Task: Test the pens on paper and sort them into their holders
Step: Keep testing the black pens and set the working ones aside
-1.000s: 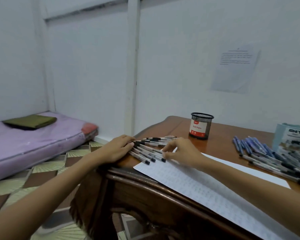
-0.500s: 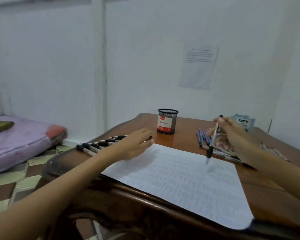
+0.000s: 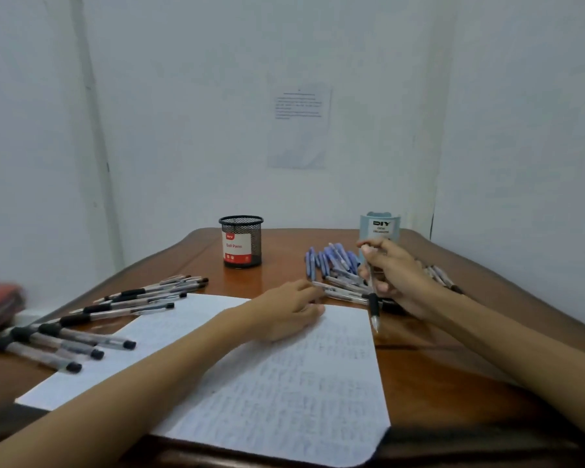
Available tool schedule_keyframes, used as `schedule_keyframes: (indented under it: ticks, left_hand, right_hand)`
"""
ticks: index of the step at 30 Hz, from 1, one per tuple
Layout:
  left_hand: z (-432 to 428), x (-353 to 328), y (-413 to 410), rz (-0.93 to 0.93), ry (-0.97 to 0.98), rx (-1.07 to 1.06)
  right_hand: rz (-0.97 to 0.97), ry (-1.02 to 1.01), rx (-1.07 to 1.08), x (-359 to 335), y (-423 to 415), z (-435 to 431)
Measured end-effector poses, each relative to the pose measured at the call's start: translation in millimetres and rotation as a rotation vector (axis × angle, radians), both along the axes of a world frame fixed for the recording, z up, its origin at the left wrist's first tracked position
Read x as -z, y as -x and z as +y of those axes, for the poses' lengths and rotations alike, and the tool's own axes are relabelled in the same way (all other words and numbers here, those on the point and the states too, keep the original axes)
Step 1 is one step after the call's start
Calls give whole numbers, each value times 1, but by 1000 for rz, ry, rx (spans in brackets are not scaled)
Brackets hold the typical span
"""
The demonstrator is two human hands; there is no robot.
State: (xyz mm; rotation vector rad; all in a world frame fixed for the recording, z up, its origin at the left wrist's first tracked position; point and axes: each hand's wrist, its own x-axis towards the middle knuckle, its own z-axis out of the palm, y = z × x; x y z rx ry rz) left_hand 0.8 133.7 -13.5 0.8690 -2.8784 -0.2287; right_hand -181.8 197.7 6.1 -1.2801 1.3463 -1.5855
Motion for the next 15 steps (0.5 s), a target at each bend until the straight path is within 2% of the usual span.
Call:
schedule_keyframes:
  ticks: [5, 10, 15]
  left_hand:
    - [-7, 10, -5, 30, -28, 4]
    - [-10, 13, -6, -2, -62, -9]
    - [-9, 13, -6, -4, -65, -14]
  right_hand:
    - [-135, -95, -115, -7, 8, 7]
    - [-483, -38, -7, 0, 12, 5]
    - [-546, -19, -9, 4, 10, 8]
